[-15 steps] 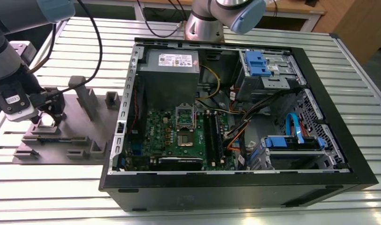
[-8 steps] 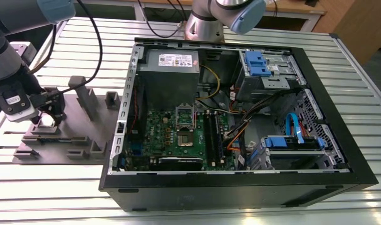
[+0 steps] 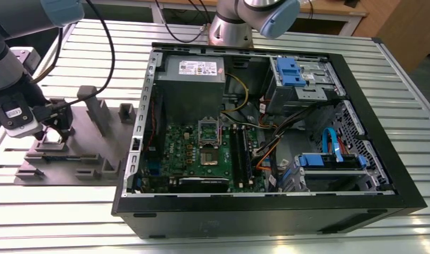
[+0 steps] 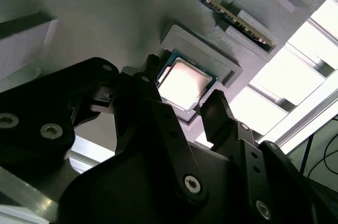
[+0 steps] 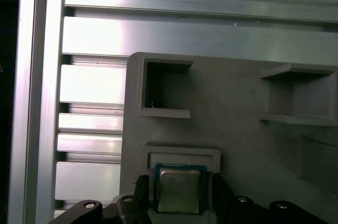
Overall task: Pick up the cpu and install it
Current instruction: 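Pick up the cpu and move it towards the insertion slot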
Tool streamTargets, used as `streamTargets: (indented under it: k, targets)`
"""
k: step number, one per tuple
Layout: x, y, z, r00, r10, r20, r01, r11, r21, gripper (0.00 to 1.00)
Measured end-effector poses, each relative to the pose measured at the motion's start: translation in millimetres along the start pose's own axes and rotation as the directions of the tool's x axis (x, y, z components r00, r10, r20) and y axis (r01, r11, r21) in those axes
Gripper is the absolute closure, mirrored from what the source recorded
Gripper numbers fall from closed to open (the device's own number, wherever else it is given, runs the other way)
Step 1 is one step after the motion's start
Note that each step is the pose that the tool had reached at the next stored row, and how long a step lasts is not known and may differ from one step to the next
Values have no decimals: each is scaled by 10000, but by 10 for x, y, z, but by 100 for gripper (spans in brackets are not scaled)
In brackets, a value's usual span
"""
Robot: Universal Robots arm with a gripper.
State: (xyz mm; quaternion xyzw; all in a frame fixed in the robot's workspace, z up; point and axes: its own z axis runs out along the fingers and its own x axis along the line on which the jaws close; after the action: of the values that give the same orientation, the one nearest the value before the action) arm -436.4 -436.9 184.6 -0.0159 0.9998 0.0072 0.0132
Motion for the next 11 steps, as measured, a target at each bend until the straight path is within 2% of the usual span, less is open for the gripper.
streamTargets:
  k: [9, 11]
  targets:
    - [2, 0, 12, 10000, -1, 1, 1, 10000, 2, 41]
    - [2, 0, 12, 9999, -139, -2, 139, 9999, -1, 41]
